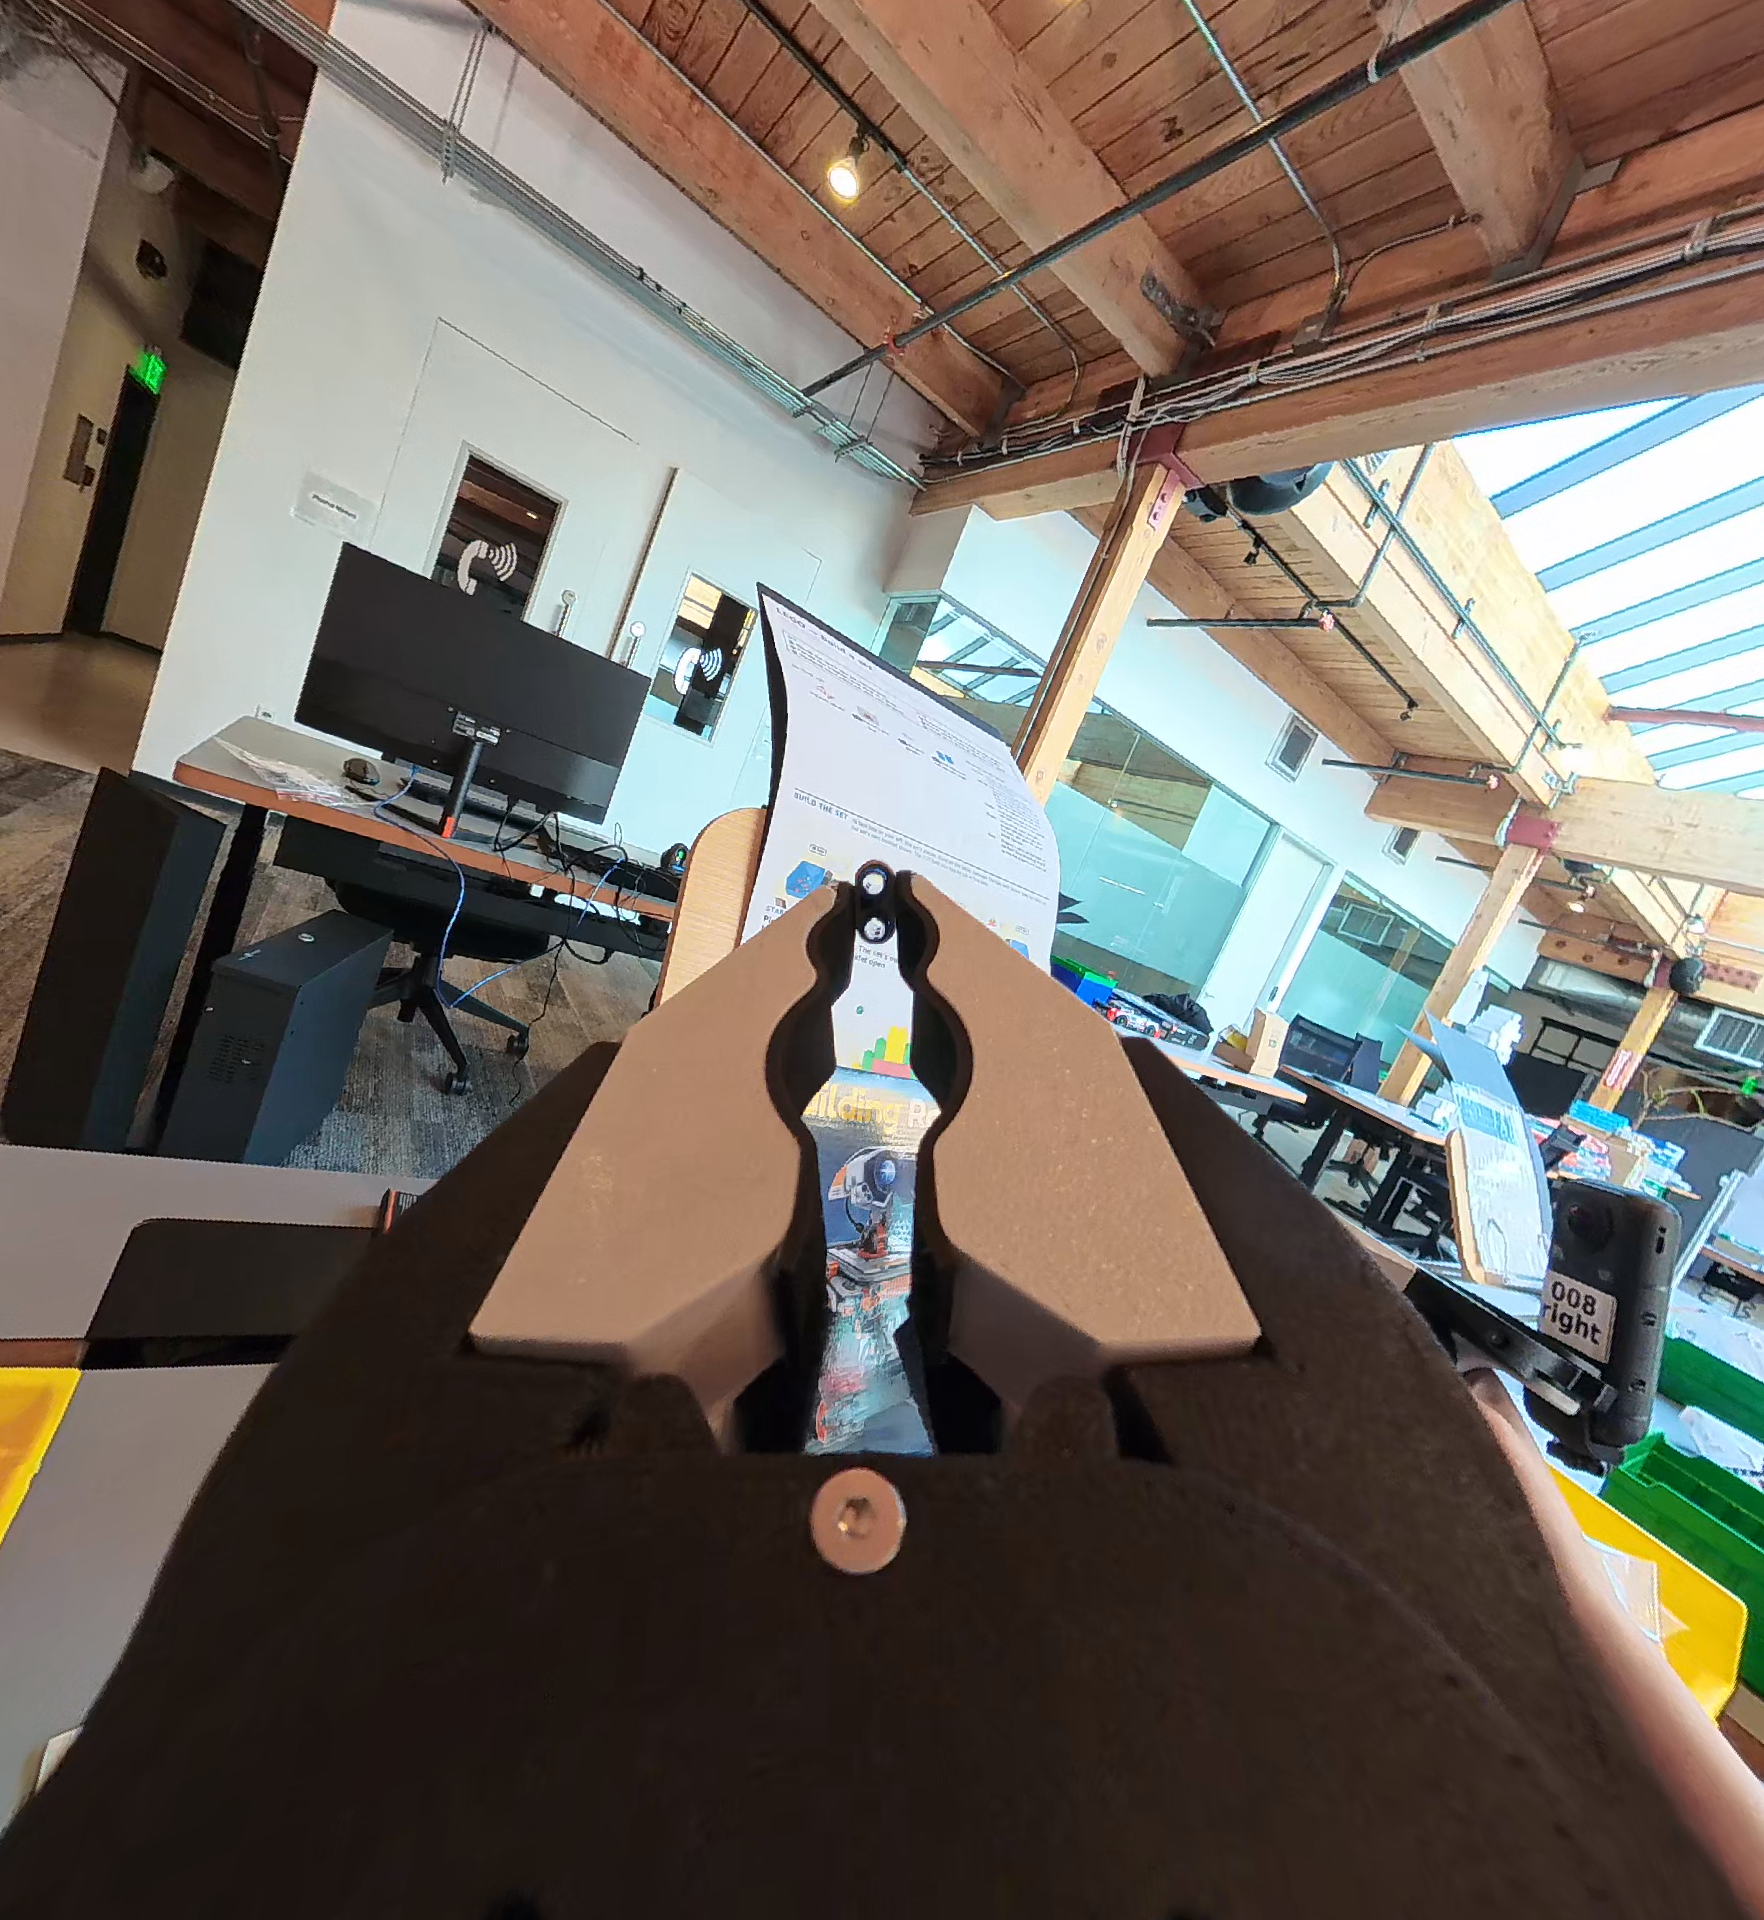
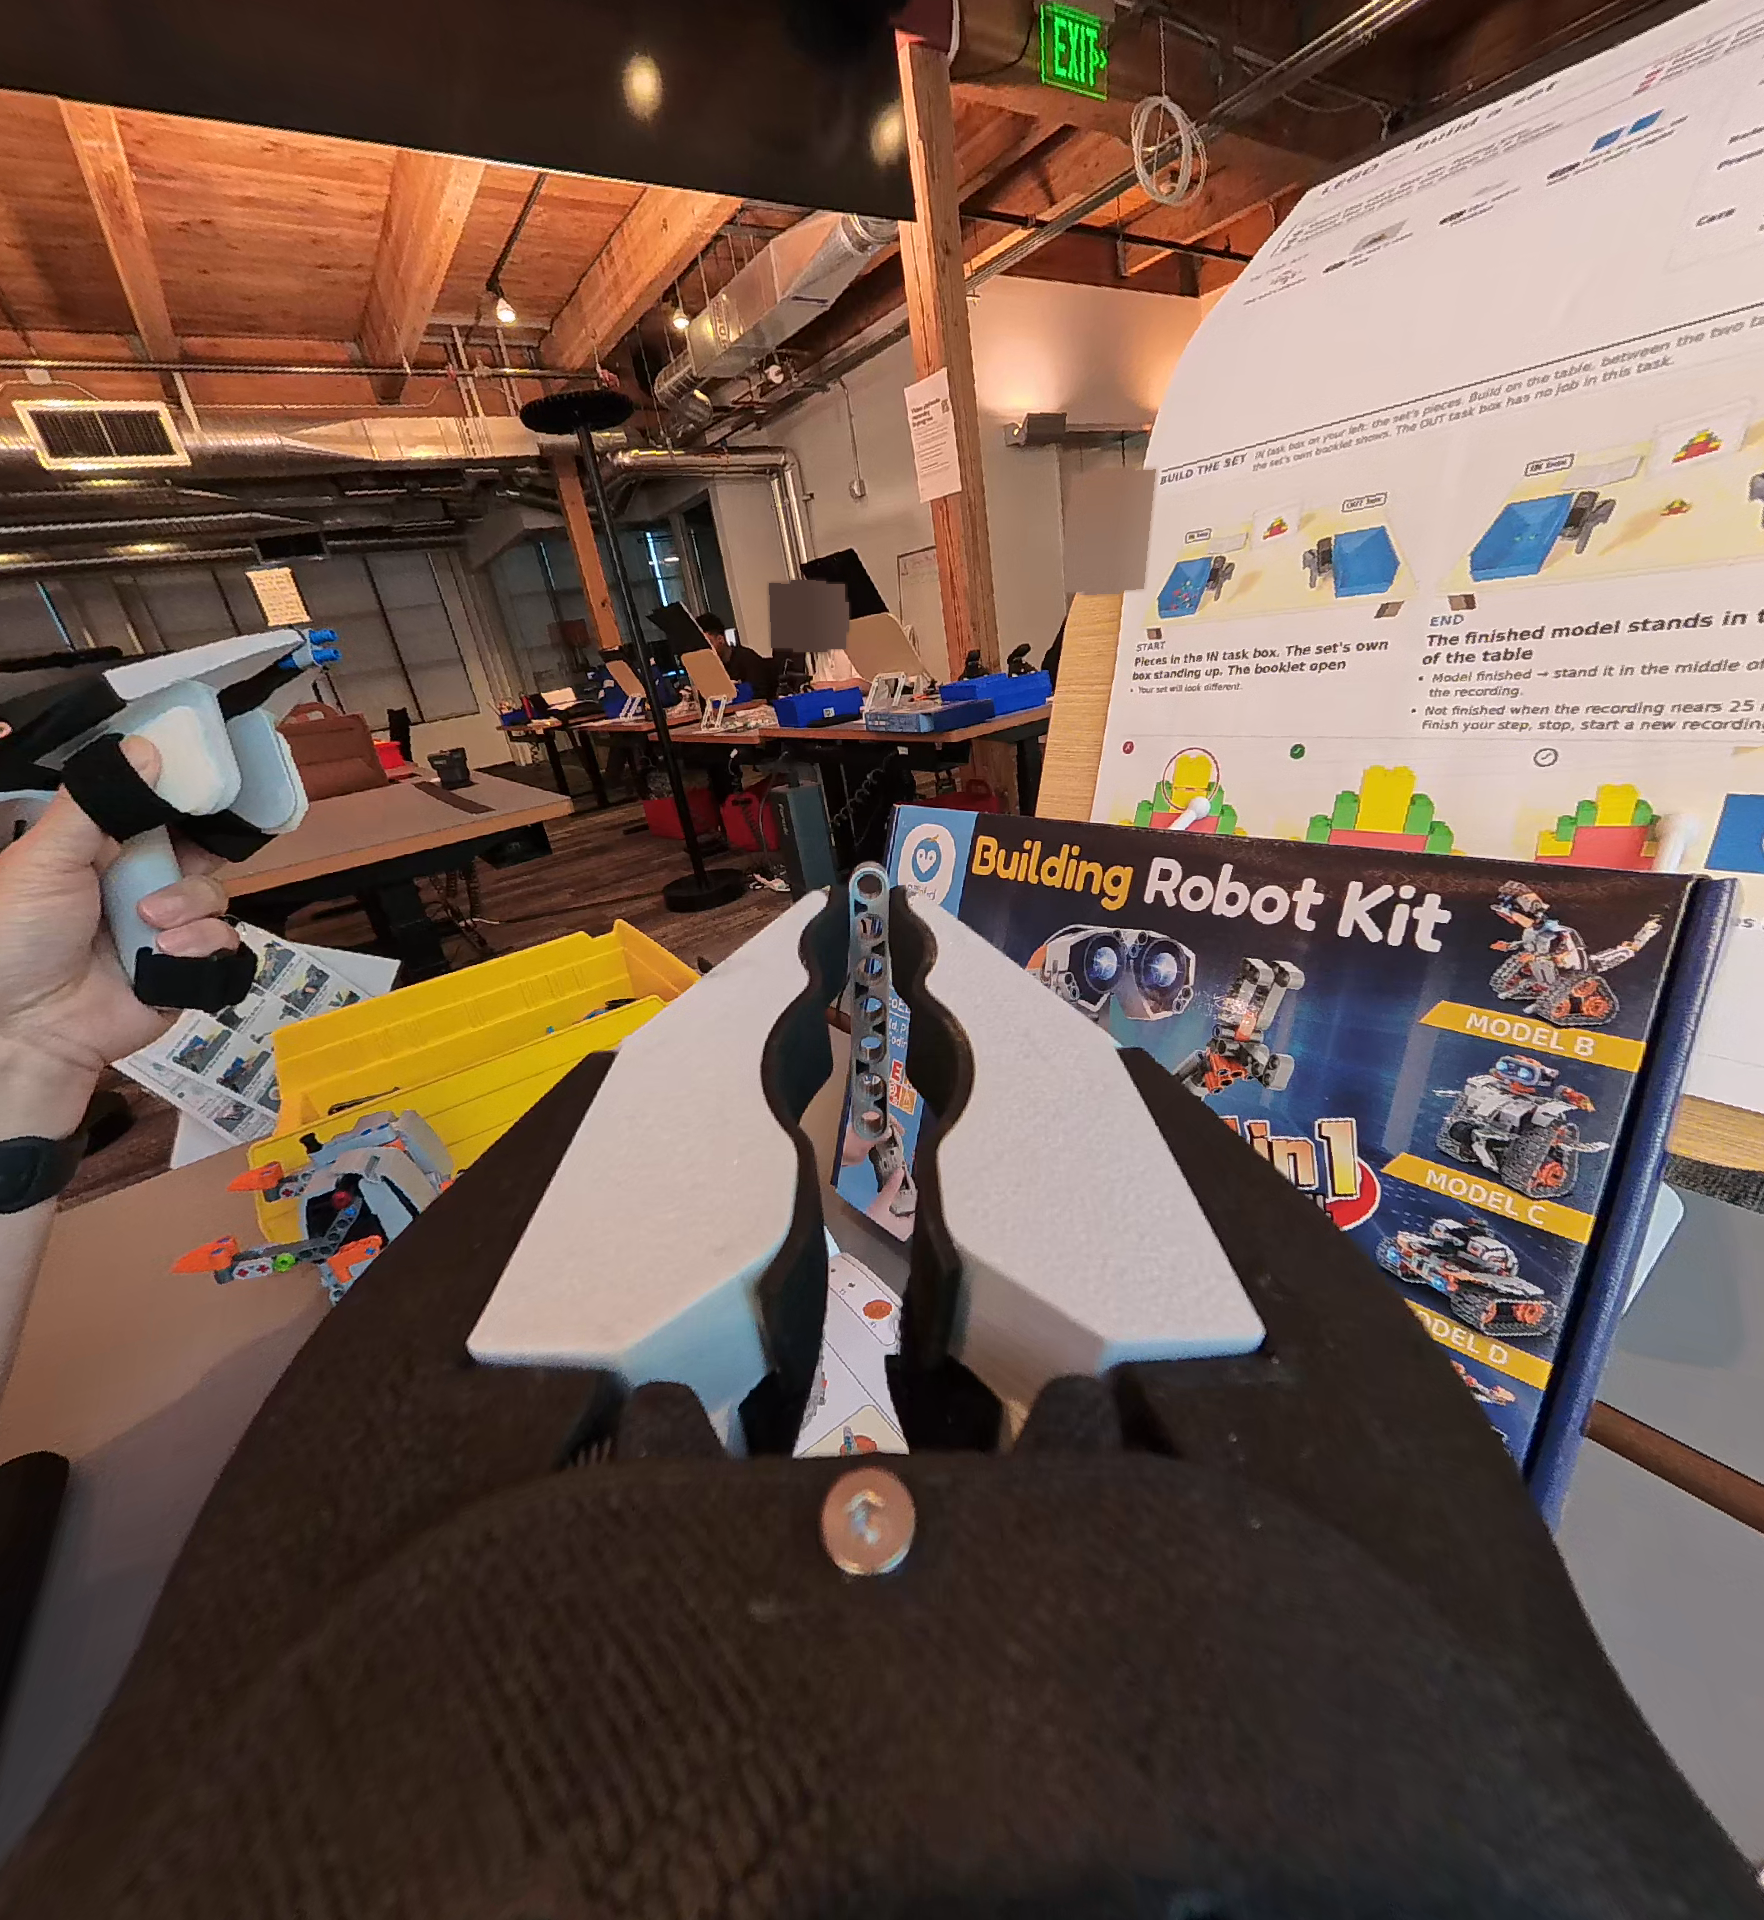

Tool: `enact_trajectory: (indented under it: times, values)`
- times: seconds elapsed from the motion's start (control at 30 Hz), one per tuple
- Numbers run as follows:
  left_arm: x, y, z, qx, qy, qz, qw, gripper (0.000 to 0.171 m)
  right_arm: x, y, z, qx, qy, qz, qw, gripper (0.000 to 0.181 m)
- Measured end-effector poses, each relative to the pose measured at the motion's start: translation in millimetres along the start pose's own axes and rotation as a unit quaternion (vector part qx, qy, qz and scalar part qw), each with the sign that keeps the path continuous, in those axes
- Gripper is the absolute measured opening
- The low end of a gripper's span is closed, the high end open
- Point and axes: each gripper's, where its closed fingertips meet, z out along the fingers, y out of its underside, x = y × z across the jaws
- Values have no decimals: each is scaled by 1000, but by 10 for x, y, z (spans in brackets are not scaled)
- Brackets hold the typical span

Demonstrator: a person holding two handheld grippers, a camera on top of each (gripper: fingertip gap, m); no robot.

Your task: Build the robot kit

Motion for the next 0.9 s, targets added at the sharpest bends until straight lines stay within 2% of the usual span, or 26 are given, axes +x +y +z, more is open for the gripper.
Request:
enact_trajectory:
  times: [0.37, 0.5, 0.63, 0.77, 0.9]
  values:
    - [-3, -7, -1, 2, 0, -1, 1000, 6, 11, -2, -2, 3, 1, 2, 1000, 5]
    - [22, 104, 65, -14, 25, -38, 999, 6, -55, 51, 48, 3, -22, 32, 999, 5]
    - [-20, 203, 117, -21, 41, -81, 996, 6, -161, 30, 64, 19, -87, 114, 989, 5]
    - [-348, -89, -100, 51, -30, -46, 997, 5, 145, -147, -120, 80, -111, 243, 960, 5]
    - [-505, -269, -273, 87, -49, -61, 993, 5, 421, -193, -260, 122, -126, 335, 926, 5]
